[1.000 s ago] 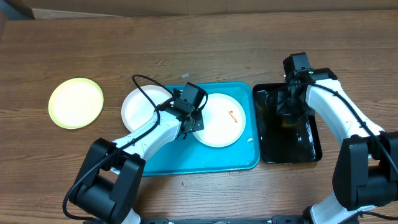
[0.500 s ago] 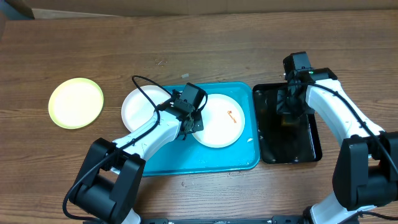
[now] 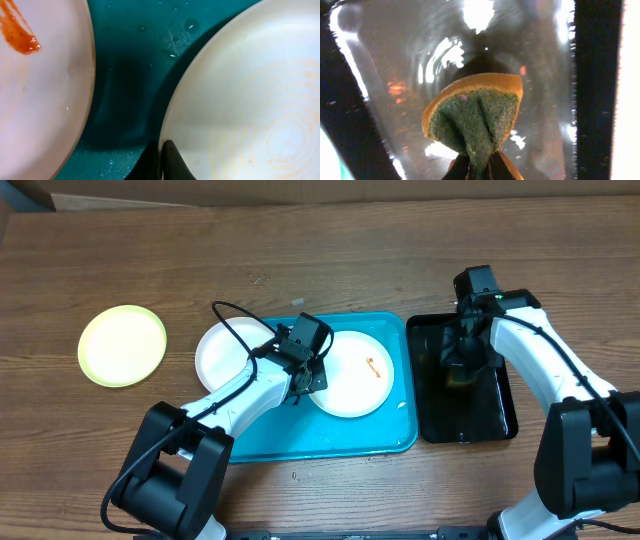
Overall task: Clean dirty plates on tray and stack at the side
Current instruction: 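Move the sponge onto the white plate and scrub the sauce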
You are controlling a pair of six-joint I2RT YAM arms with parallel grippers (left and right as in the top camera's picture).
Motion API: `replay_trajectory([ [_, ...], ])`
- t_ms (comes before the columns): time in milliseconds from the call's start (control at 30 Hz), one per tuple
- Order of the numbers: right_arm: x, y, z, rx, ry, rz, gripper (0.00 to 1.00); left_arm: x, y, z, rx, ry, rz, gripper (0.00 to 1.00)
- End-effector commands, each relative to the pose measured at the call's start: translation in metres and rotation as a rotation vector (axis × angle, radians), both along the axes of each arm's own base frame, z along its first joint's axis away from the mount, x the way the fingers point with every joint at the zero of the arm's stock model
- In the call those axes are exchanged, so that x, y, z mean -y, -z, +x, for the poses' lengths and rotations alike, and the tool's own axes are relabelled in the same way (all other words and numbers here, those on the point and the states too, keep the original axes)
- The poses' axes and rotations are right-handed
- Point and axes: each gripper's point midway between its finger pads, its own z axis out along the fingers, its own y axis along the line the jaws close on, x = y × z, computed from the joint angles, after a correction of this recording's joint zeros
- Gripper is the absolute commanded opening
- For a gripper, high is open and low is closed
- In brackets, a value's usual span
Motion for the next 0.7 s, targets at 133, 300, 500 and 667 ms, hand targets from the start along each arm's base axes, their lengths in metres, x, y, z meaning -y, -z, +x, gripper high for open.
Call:
replay_trajectory([
  [133,-0.031,-0.048,0.029,0.112,-0.047,0.131,0.04,-0.002,0.000,0.004,0.003,-0.013,-0.001,0.04],
  [300,-0.072,-0.068,0.034,0.148,-0.147,0.227,0.04,-0.002,0.000,0.005,0.004,-0.013,-0.002,0.04],
  [500,-0.124,-0.063,0.026,0.172,-0.329,0.195,0.04,-0.002,0.000,0.005,0.004,-0.012,-0.002,0.04],
  [667,-0.143,-0.043,0.025,0.214,-0.411,0.044,0.04,-0.002,0.000,0.004,0.003,-0.012,-0.001,0.04],
])
